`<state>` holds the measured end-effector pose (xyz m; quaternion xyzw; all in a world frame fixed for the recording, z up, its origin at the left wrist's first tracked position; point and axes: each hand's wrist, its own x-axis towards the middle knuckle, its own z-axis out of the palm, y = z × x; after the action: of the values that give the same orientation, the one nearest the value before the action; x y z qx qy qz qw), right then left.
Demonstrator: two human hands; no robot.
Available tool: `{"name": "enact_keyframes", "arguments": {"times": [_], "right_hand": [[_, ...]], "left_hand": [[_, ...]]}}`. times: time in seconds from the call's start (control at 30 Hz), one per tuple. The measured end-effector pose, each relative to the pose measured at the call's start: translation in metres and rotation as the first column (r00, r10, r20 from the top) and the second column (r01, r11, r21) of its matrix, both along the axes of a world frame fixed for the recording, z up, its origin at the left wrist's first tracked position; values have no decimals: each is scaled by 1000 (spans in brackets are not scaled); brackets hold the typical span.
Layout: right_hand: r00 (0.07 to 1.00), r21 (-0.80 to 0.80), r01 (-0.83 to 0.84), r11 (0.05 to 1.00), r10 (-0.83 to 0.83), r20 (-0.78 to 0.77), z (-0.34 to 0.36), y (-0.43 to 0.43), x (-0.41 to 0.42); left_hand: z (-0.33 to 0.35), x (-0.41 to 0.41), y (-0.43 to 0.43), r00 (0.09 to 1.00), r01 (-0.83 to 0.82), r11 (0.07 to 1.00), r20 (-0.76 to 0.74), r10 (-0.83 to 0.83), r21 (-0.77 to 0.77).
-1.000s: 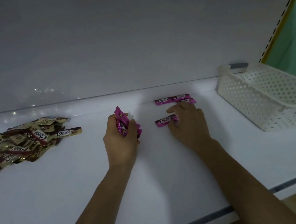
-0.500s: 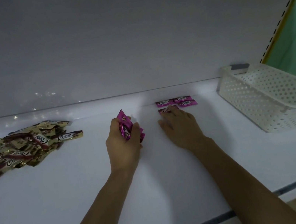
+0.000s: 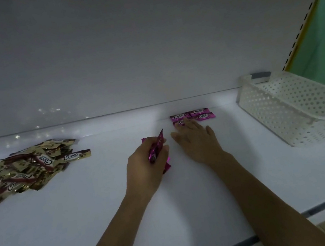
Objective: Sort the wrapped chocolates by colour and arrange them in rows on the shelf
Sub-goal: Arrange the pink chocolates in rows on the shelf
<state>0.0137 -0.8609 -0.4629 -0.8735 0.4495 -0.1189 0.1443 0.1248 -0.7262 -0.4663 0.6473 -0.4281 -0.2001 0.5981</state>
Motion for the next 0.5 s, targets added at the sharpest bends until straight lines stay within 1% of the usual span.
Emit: {"name": "enact_keyframes", "arguments": {"times": [0.03, 0.07, 0.1, 0.13, 0.17, 0.2, 0.23, 0.3, 0.37, 0.4, 0.47, 0.5], "right_hand": [[981, 41, 1, 999, -9, 194, 3, 4, -3], [905, 131, -28, 991, -30, 424, 8, 9, -7], [776, 237, -119, 964, -59, 629, 14, 15, -9], [662, 306, -241, 921, -75, 746, 20, 21, -12], [605, 335, -357, 872, -57, 794, 25, 25, -13], [601, 339, -445, 829, -5, 799, 27, 27, -13], [615, 347, -513, 785, 55, 787, 28, 29, -11], [614, 371, -598, 710, 108, 782, 27, 33, -8], [584, 373, -614, 696, 83, 808, 24, 33, -7], [587, 379, -583, 719, 50, 808, 24, 32, -8], [580, 423, -505, 752, -66, 812, 24, 27, -9], [551, 461, -488, 741, -148, 821, 24, 24, -9]], "left_hand": [[1, -1, 0, 1000, -2, 1000, 25, 2, 9], [2, -1, 1, 999, -7, 1000, 40, 6, 14], [4, -1, 1, 999, -8, 1000, 53, 7, 17], [4, -1, 1, 997, -5, 1000, 77, 3, 27], [5, 0, 2, 994, 6, 999, 108, -11, 40], [5, 0, 2, 989, 22, 998, 142, -30, 58], [5, 1, 3, 986, 39, 997, 162, -49, 69], [6, 3, 3, 985, 68, 994, 151, -80, 85], [5, 4, 2, 982, 71, 993, 166, -86, 94], [5, 4, 2, 981, 72, 993, 174, -89, 97], [5, 4, 2, 983, 73, 994, 165, -85, 80], [4, 5, 1, 986, 69, 995, 149, -78, 67]]}}
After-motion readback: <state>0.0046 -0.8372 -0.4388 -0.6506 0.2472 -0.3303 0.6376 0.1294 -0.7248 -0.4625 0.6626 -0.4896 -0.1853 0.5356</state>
